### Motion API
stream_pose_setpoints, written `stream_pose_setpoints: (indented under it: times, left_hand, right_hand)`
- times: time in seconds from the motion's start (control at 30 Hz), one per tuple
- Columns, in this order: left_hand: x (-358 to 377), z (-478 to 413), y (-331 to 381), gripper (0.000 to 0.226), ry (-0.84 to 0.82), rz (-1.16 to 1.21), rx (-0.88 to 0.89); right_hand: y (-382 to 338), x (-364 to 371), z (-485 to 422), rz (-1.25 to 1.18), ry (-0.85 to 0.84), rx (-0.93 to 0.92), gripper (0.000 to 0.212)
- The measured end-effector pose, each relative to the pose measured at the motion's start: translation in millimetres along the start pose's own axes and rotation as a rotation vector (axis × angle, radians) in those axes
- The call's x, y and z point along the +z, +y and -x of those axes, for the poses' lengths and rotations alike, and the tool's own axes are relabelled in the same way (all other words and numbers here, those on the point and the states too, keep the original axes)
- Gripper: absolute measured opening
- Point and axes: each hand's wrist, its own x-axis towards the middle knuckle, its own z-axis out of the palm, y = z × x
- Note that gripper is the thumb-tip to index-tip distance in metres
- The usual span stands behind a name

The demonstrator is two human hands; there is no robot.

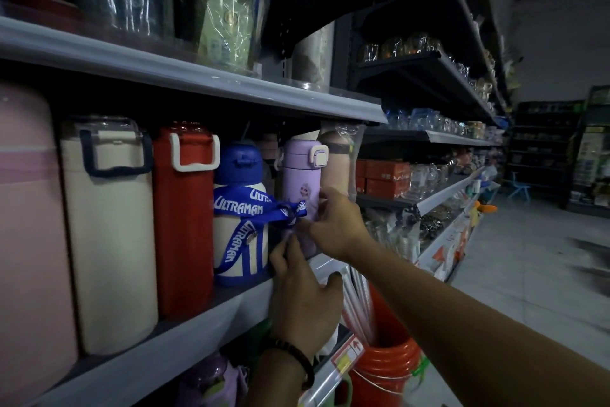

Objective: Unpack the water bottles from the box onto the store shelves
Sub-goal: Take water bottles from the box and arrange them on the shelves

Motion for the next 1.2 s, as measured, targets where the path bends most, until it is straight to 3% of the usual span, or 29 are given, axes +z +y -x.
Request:
stream_pose_setpoints:
  times: [0.13, 0.43, 1.03, 1.2]
  left_hand:
    - [-2, -2, -3, 0.089, -0.053, 0.038, 0.002]
    - [0, -6, -5, 0.084, -0.108, 0.001, -0.012]
    - [2, -8, -10, 0.091, -0.12, -0.005, 0.034]
    - [-16, 1, 5, 0.065, -0.041, -0.002, 0.041]
  right_hand:
    - [1, -1, 1, -0.026, 0.032, 0.041, 0.058]
    - [2, -1, 5, -0.035, 0.093, 0.069, 0.067]
    - [1, 2, 12, -0.024, 0.159, 0.066, 0.06]
    - [-12, -1, 35, -0.111, 0.294, -0.004, 0.034]
